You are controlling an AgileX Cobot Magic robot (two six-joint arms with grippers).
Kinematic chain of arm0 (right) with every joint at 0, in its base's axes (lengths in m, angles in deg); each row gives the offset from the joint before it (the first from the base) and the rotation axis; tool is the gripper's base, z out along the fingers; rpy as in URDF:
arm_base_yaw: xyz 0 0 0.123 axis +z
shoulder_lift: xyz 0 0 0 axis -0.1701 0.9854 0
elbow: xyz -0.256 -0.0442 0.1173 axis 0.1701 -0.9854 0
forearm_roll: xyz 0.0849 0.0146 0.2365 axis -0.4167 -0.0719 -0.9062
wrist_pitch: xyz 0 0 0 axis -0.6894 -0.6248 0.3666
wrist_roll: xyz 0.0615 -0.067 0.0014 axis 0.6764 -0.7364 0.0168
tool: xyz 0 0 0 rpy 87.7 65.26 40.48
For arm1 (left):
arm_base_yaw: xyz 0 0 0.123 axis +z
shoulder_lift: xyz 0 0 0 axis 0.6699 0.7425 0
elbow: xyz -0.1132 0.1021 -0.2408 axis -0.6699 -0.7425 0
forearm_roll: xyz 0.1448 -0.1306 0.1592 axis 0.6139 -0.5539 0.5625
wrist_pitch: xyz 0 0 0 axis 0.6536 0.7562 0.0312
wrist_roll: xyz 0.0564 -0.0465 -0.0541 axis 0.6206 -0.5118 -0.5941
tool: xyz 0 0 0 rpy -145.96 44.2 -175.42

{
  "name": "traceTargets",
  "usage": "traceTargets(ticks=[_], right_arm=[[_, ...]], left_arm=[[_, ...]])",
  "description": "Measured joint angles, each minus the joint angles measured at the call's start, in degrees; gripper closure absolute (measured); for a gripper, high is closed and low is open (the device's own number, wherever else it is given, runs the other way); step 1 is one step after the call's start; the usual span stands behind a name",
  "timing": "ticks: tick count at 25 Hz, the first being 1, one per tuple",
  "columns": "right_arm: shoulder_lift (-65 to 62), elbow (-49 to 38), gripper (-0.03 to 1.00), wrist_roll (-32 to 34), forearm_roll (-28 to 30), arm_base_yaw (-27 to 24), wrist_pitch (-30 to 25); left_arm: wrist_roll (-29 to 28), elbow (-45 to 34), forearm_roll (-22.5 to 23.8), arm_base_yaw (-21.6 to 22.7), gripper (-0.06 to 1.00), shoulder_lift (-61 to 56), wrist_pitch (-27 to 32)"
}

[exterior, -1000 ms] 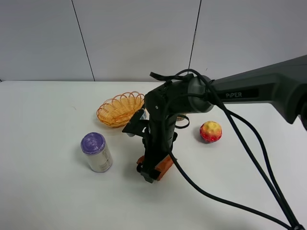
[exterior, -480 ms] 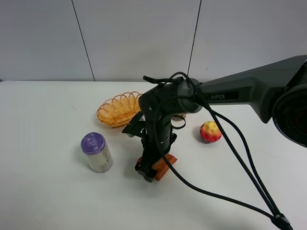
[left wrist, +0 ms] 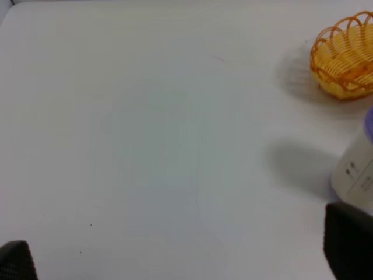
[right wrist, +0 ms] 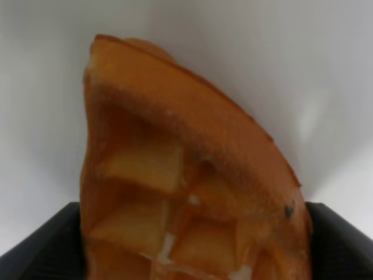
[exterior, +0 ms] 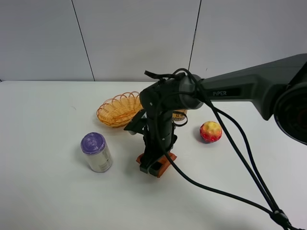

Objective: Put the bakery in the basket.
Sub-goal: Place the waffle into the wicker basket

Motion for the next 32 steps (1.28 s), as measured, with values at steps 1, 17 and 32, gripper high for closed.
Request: traceTargets(ticks=[1, 17, 32], right_arm=[[-0.62, 1.46, 0.27, 0.00, 0.00, -0.02, -0.67], [7.27, 34.53, 0.27, 3.57, -2.05, -3.43, -5.64], [12.50, 40.10, 0.27, 8.11, -6.02, -8.87, 3.21]], left_arm=[[0.00, 0.00, 0.00, 0.00, -0.05, 0.00, 0.00], [0.00, 0.00, 0.00, 0.00, -0.05, 0.00, 0.00], [0.00, 0.00, 0.00, 0.00, -0.05, 0.00, 0.00]])
